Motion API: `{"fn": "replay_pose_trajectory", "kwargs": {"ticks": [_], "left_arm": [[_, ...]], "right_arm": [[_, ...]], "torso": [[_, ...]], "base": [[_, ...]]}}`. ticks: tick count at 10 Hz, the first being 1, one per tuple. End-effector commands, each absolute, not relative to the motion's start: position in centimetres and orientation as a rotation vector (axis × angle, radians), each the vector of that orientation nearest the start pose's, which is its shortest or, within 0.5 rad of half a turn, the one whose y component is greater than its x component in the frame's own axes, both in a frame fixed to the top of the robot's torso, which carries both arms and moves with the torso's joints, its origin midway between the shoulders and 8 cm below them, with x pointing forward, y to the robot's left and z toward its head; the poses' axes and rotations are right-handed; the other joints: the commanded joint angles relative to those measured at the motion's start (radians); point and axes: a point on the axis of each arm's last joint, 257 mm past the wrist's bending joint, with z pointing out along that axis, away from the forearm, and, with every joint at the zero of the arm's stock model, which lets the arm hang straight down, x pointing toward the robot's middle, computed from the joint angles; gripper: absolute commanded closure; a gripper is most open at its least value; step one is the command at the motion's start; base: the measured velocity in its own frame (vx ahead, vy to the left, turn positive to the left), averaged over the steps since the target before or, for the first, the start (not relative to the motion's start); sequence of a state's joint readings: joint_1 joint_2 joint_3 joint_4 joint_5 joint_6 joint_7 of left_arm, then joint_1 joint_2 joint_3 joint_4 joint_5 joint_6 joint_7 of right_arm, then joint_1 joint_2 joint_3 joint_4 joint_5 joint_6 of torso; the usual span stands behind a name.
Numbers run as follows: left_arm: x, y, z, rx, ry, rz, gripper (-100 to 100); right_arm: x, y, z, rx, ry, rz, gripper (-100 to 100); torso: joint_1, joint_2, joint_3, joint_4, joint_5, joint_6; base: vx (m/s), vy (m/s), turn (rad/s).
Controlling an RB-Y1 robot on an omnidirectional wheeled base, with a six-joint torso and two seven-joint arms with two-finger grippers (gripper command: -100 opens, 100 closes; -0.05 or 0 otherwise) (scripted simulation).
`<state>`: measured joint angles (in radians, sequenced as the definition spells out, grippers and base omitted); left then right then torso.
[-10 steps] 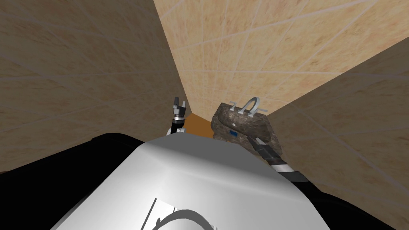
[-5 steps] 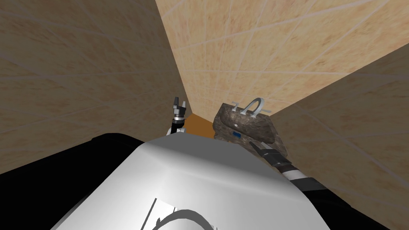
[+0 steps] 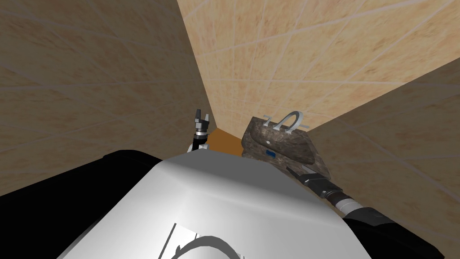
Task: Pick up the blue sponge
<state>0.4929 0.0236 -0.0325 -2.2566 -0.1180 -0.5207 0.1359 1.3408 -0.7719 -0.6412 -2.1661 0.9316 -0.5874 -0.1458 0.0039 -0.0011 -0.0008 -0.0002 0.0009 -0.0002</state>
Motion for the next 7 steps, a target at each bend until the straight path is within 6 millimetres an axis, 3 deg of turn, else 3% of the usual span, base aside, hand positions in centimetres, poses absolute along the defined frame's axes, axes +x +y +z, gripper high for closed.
{"fn": "replay_pose_trajectory", "kwargs": {"ticks": [1,6,7], "left_arm": [[34.9,25.1,1.8,-0.621,0.671,-1.393,0],[34.9,25.1,1.8,-0.621,0.671,-1.393,0],[34.9,25.1,1.8,-0.621,0.671,-1.393,0]], "right_arm": [[16.4,-46.3,-21.4,-0.441,2.237,-0.012,-100],[13.9,-50.0,-22.1,-0.759,2.389,-0.149,-100],[13.9,-50.0,-22.3,-0.789,2.396,-0.148,-100]], "torso": [[0.0,0.0,0.0,0.0,0.0,0.0],[0.001,-0.002,-0.001,0.0,0.0,0.0],[0.003,-0.002,-0.001,-0.001,0.001,0.0]], "base": [[0.035,0.064,0.009],[0.047,0.085,0.014],[0.056,0.067,-0.001]]}}
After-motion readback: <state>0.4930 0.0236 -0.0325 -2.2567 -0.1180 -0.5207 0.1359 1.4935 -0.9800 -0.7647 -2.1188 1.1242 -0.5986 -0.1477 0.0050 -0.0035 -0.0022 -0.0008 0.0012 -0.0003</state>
